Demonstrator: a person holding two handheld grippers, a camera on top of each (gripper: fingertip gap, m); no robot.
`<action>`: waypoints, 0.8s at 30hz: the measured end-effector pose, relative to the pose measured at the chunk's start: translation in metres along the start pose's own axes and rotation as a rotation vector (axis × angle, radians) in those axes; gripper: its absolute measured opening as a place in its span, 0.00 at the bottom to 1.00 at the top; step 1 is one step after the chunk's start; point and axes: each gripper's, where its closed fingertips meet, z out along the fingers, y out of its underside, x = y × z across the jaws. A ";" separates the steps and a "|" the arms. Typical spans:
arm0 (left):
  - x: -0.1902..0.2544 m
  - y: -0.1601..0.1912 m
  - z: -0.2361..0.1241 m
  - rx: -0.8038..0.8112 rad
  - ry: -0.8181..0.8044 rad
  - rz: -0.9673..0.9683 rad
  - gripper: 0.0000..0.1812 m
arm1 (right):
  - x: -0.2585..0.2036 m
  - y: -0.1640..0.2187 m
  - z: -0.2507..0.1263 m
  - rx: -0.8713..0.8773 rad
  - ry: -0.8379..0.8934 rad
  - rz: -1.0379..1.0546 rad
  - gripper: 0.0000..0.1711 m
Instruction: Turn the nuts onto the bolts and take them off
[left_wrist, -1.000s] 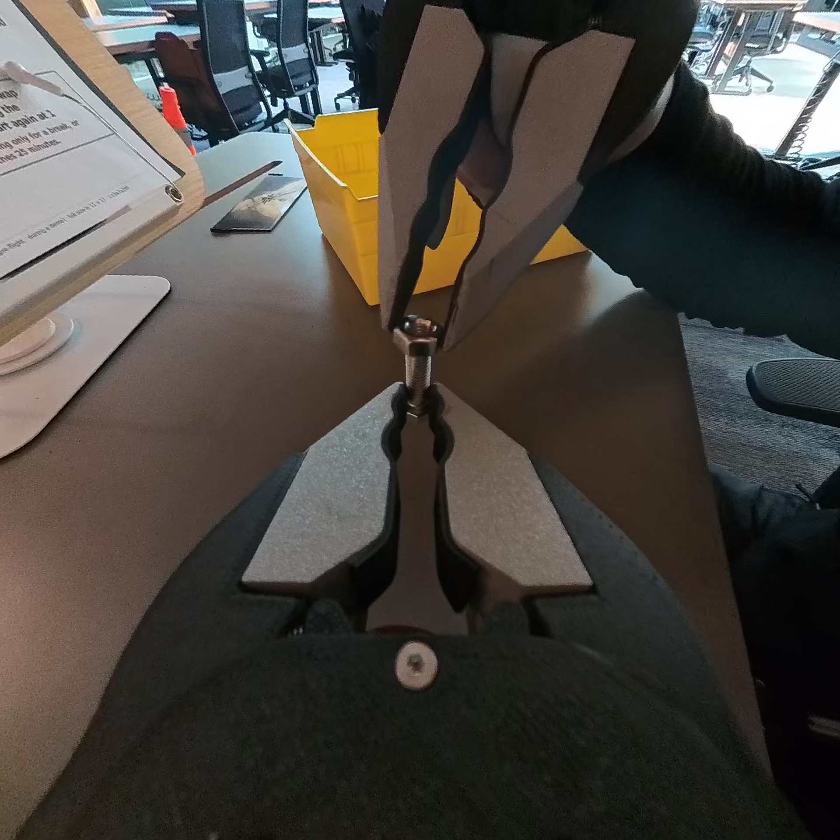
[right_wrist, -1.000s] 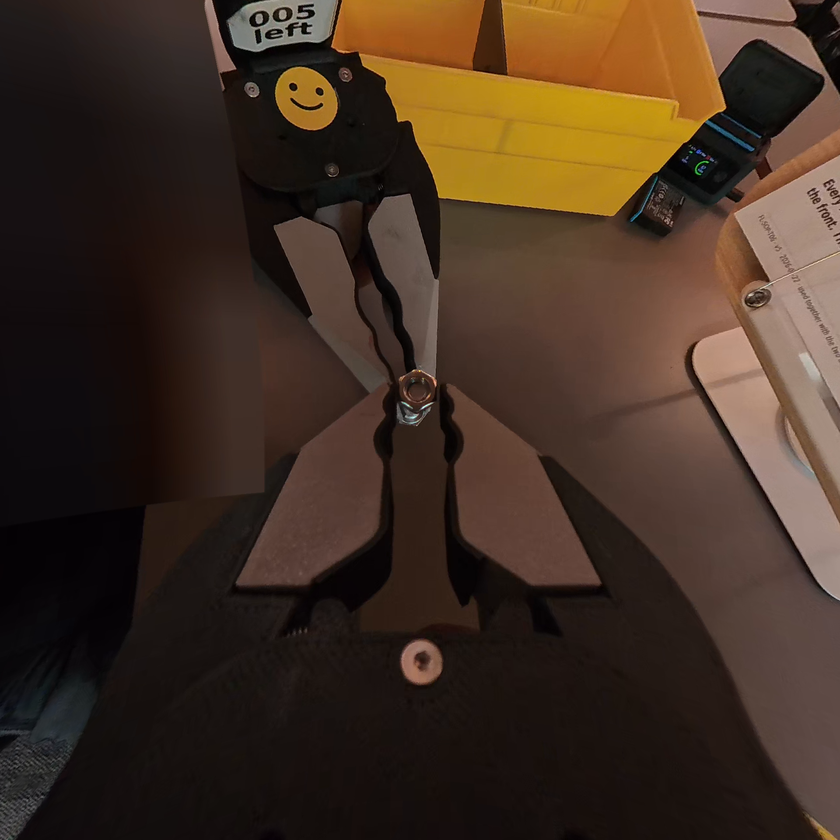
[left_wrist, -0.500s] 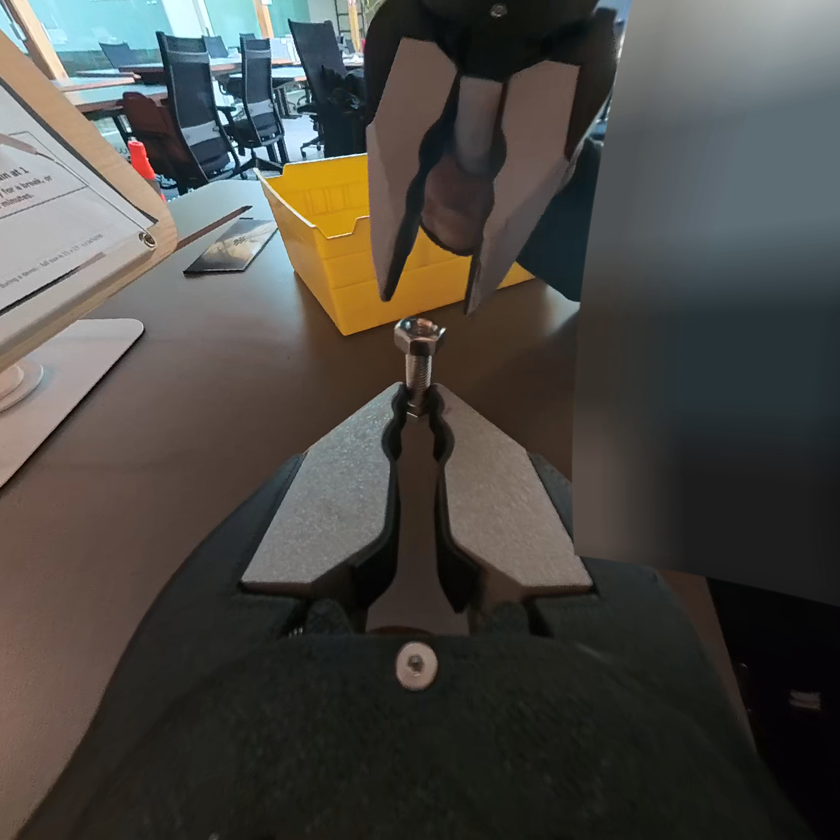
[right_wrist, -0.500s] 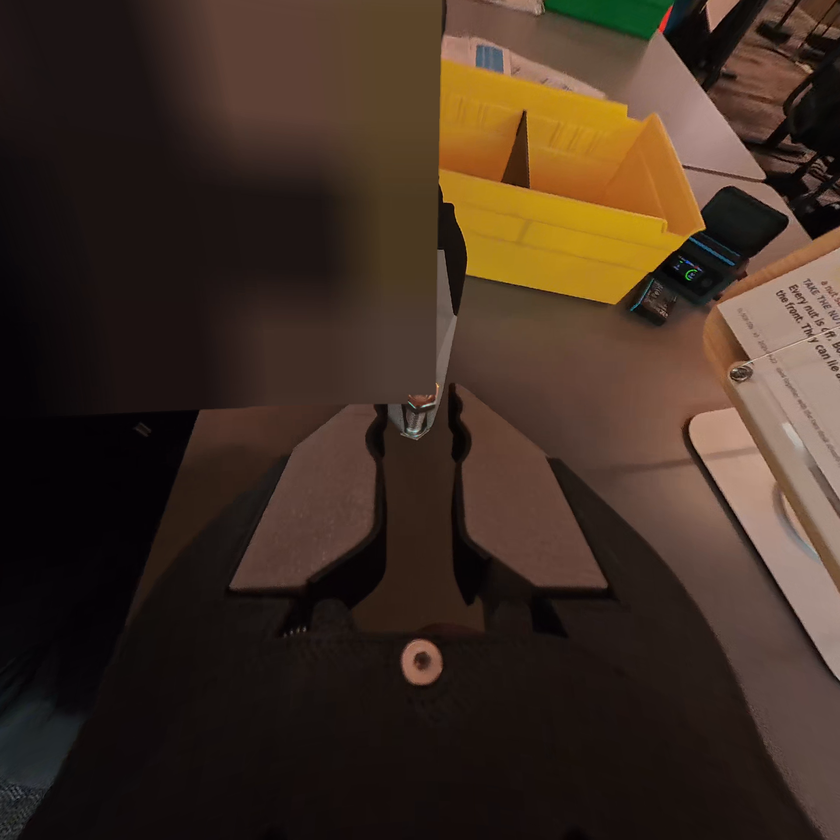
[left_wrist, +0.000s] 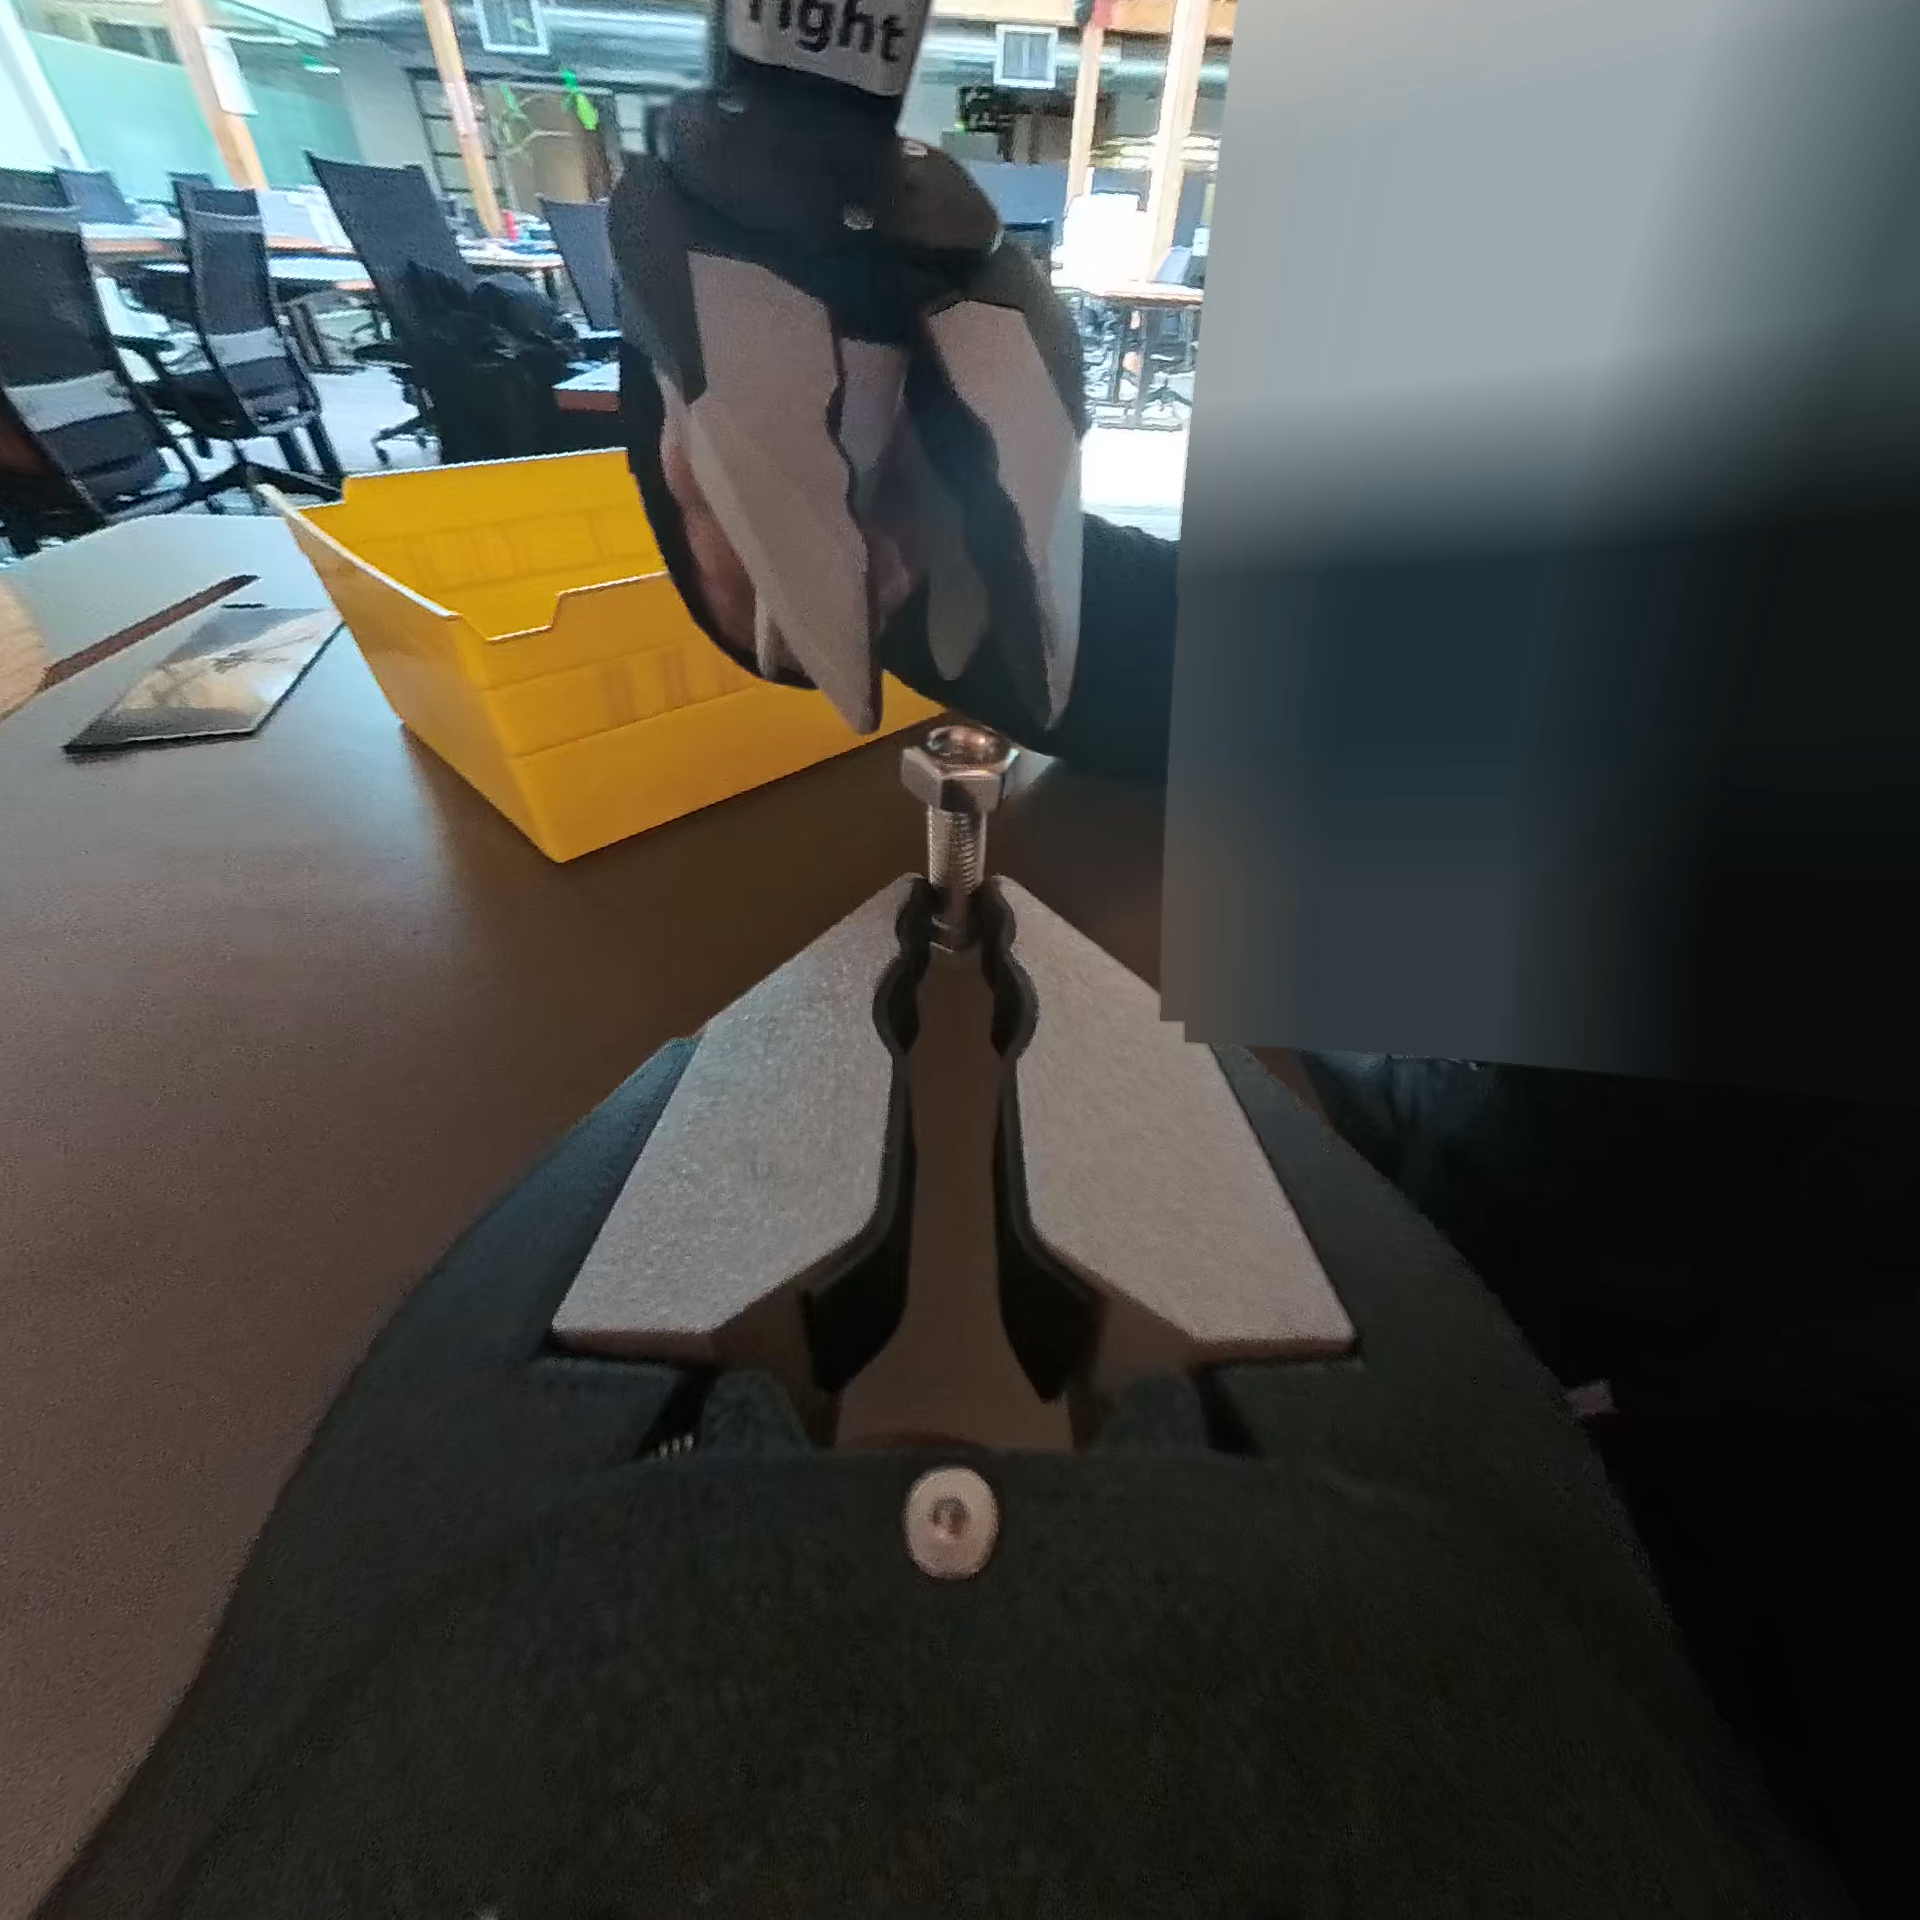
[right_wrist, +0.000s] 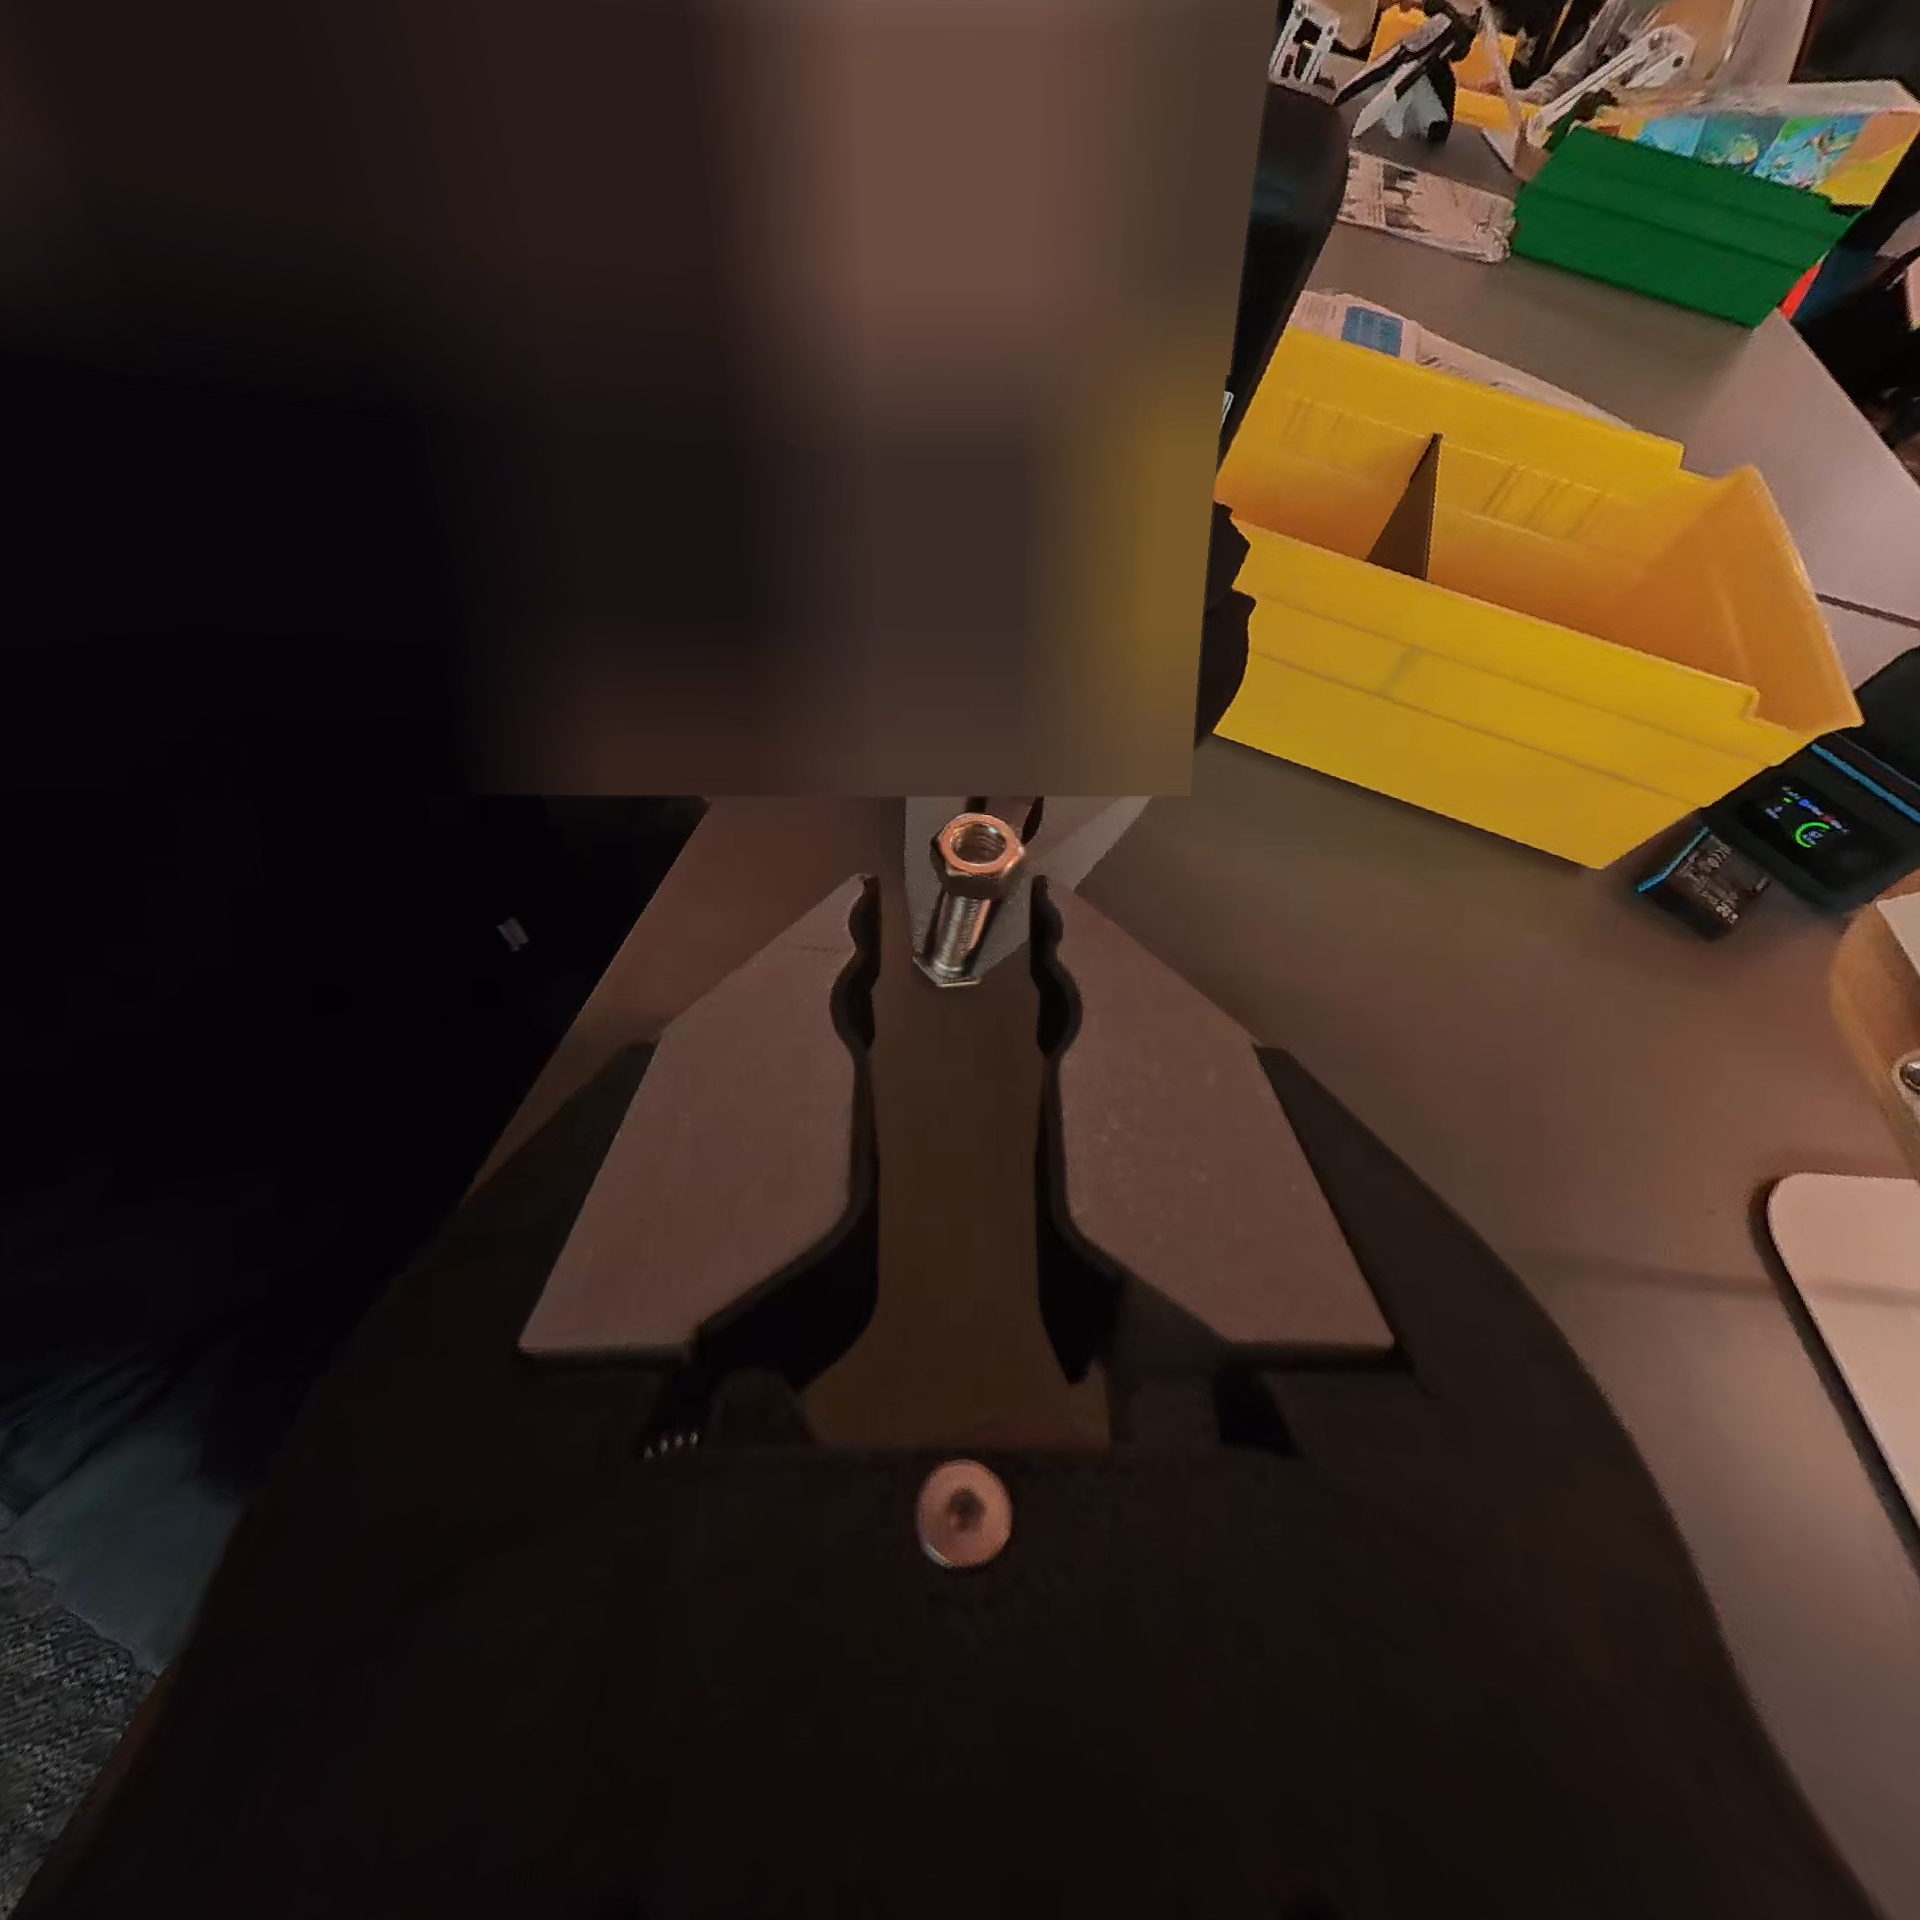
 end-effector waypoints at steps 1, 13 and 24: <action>0.002 0.001 0.001 -0.003 0.016 0.000 0.04 | -0.001 0.000 0.002 0.006 -0.014 0.005 0.15; 0.014 0.006 0.005 -0.026 0.076 0.009 0.04 | -0.011 0.001 0.014 0.004 -0.075 -0.008 0.11; 0.014 0.006 0.006 -0.036 0.070 0.018 0.04 | -0.014 0.003 0.016 -0.007 -0.083 -0.007 0.09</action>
